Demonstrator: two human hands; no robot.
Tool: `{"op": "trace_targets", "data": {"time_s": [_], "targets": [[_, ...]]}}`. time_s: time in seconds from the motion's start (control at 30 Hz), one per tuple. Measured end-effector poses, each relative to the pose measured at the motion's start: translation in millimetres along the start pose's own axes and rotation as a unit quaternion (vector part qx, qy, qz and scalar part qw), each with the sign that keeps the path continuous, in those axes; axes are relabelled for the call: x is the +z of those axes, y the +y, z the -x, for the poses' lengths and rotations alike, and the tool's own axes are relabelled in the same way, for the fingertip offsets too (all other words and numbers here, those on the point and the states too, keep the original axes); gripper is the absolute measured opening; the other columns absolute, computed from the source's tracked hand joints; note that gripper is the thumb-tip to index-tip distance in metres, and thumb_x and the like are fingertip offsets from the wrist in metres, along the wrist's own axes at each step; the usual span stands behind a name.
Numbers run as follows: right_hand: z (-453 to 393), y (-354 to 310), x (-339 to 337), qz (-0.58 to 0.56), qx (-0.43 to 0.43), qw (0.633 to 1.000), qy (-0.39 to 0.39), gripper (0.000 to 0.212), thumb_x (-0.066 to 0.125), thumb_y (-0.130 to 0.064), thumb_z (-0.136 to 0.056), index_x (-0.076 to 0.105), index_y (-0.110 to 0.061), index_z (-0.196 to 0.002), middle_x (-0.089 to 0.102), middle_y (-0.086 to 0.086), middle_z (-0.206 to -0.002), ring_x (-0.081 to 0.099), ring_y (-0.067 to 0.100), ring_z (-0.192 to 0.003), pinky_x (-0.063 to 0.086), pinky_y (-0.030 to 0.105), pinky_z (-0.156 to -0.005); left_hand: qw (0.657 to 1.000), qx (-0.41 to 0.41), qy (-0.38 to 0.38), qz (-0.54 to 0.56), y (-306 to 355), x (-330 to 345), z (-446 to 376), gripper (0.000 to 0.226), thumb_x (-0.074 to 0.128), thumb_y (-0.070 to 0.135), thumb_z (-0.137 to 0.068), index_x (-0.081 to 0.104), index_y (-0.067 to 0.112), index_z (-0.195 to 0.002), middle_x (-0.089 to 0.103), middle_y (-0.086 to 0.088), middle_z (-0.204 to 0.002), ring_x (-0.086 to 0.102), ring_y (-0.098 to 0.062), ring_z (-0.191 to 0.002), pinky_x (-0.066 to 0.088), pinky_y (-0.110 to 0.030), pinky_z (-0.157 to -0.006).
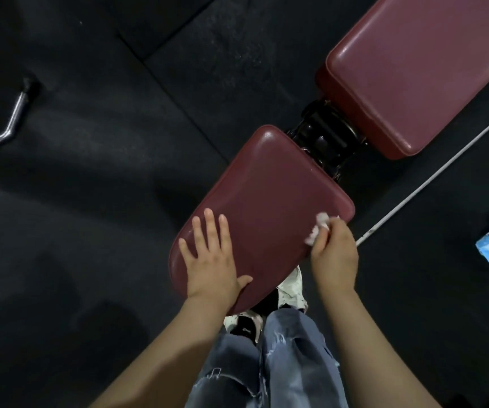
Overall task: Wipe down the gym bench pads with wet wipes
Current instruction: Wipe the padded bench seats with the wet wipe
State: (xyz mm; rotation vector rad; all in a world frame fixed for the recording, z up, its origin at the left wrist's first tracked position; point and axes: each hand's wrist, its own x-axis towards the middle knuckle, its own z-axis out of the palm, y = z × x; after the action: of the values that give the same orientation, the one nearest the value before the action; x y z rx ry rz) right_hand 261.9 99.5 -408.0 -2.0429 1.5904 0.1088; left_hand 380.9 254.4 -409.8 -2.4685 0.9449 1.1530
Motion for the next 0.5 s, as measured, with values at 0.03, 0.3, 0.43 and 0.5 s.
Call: {"op": "trace_targets", "data": {"time_s": [0.03,0.3,0.43,0.5], "targets": [[-10,-22,7,-0.018,-0.030,0.999,-0.007,0.019,0.048,-0.012,-0.098,0.065,-0.014,-0.106,0.067,-0.001,-0.096,0.064,0.004,-0.088,0.045,0.018,-0.079,1.000,-0.002,-0.001,-0.003,0,0,0,0.137,0.057,0.077,-0.077,-0.042,0.005,-0.138,-0.040,-0.021,-0.152,-0.025,-0.042,-0.146,0.010,-0.063,-0.118],[-80,-138,45,0.128,-0.376,0.915,-0.067,0.016,0.063,-0.012,-0.086,0.063,-0.009,-0.101,0.067,0.009,-0.093,0.064,0.029,-0.083,0.044,0.035,-0.066,0.999,-0.015,-0.030,-0.021,4,-3,-3,0.136,0.057,0.075,-0.078,-0.044,0.004,-0.135,-0.041,-0.022,-0.151,-0.027,-0.043,-0.144,0.007,-0.064,-0.118],[-58,-21,-5,0.041,-0.151,0.988,-0.012,0.017,0.055,-0.011,-0.094,0.065,-0.009,-0.108,0.069,0.010,-0.106,0.064,0.029,-0.096,0.040,0.024,-0.077,0.999,-0.013,-0.038,-0.026,5,-3,-2,0.135,0.055,0.076,-0.079,-0.044,0.003,-0.135,-0.043,-0.024,-0.149,-0.027,-0.045,-0.144,0.010,-0.065,-0.117],[-35,20,-20,0.038,-0.048,0.998,0.001,0.014,0.051,-0.010,-0.095,0.061,-0.007,-0.104,0.066,0.015,-0.102,0.061,0.034,-0.094,0.041,0.032,-0.077,0.999,-0.014,-0.036,-0.030,5,-2,-3,0.136,0.054,0.077,-0.079,-0.046,0.002,-0.133,-0.048,-0.024,-0.144,-0.027,-0.045,-0.144,0.010,-0.065,-0.117]]}}
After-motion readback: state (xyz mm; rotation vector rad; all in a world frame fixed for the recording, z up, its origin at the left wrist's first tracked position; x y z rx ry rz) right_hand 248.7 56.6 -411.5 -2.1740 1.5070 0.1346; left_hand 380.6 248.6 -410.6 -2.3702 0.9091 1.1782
